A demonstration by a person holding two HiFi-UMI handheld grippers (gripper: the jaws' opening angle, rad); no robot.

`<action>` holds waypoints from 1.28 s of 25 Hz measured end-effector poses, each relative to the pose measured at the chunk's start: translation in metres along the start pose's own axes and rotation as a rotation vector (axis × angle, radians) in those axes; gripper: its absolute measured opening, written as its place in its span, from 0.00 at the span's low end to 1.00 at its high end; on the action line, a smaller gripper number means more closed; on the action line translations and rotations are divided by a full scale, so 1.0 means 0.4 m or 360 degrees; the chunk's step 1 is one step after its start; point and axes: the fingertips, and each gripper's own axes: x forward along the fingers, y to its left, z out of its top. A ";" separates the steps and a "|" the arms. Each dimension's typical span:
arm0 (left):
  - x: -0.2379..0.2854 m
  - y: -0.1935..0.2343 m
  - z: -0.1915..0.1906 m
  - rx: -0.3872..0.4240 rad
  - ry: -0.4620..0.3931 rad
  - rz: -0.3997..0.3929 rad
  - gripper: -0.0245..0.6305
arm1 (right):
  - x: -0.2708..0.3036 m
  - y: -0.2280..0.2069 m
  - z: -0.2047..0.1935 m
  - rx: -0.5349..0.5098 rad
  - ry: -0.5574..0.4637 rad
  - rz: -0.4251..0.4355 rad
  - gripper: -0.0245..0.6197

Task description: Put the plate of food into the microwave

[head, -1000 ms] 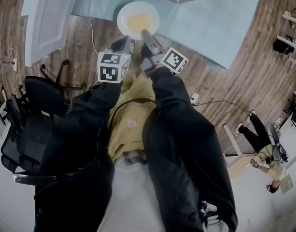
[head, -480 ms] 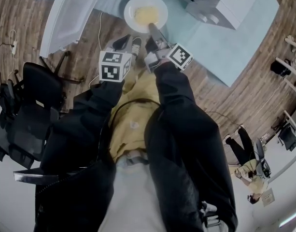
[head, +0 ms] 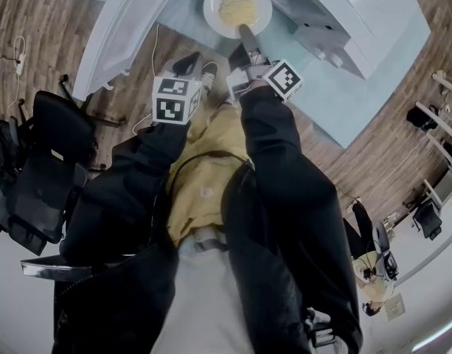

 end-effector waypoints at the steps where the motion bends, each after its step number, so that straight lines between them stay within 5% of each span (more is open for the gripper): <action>1: 0.004 0.004 0.006 0.0000 0.0000 0.0002 0.03 | 0.012 0.005 0.012 0.0011 -0.0017 0.0016 0.06; 21: 0.049 0.026 0.038 -0.0051 0.0036 0.0008 0.03 | 0.180 -0.018 0.235 0.0126 -0.0313 -0.0003 0.07; 32: 0.051 0.025 0.038 -0.0057 0.0040 0.0012 0.03 | 0.166 0.005 0.206 0.0369 -0.0372 -0.0061 0.08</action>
